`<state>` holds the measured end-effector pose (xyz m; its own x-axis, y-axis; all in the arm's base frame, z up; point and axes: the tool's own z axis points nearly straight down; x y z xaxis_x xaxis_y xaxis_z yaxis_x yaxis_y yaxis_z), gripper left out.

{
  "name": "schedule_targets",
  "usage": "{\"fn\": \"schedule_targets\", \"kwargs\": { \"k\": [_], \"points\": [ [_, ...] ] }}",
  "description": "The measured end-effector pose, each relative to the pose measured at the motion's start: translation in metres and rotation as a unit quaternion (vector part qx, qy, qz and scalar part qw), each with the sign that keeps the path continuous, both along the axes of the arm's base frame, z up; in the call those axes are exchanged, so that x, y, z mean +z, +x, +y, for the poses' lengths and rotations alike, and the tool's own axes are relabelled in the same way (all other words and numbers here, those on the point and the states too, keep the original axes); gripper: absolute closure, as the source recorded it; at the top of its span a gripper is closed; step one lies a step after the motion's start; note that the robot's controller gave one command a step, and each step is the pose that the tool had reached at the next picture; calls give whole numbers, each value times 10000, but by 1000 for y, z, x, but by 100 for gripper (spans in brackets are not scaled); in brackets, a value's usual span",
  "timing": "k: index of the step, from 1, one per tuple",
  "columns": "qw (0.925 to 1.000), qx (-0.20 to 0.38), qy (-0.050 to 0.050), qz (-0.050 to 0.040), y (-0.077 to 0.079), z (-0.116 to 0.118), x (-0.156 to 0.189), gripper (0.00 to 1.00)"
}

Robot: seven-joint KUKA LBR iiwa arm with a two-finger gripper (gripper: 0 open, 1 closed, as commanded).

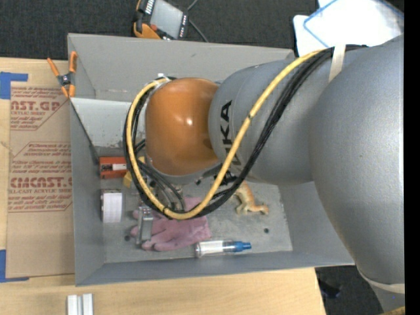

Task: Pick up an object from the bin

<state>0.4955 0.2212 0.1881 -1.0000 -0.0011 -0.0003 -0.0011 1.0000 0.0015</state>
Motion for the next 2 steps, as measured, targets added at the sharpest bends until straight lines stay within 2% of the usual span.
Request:
{"fn": "schedule_targets", "kwargs": {
  "k": [2],
  "points": [
    [9999, 132, 10, -27, -1, -3, -6, 0]
  ]
}}
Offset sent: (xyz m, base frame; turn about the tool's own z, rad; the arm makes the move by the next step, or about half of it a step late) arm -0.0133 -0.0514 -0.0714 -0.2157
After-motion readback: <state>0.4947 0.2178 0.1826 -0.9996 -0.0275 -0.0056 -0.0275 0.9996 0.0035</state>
